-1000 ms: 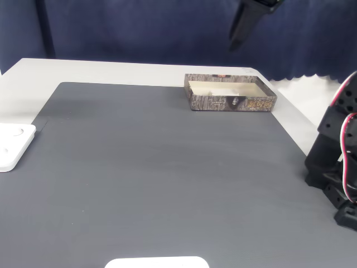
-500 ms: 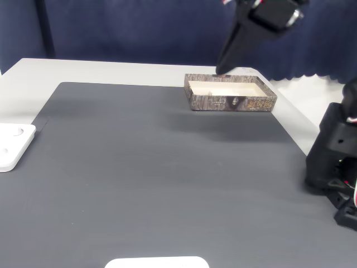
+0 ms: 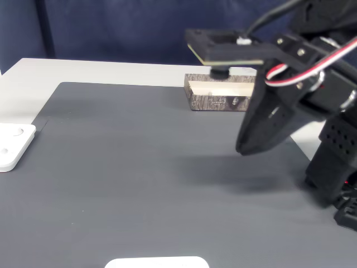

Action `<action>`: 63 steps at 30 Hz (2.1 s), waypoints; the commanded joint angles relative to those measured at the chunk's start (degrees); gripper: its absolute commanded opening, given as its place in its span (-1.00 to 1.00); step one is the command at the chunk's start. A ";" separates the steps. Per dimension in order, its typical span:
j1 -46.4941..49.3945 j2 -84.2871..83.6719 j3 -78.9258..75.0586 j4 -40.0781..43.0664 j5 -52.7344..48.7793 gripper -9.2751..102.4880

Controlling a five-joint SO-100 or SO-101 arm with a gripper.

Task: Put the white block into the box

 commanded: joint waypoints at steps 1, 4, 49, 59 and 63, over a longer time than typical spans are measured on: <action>-0.88 10.20 7.03 -2.99 -3.52 -0.86; -0.09 17.84 13.18 -5.71 -4.92 -0.86; 6.33 36.56 36.30 -5.45 -1.76 -0.86; 7.29 36.56 36.30 -5.45 -1.85 -0.86; 7.29 36.56 36.30 -5.54 -2.11 -0.86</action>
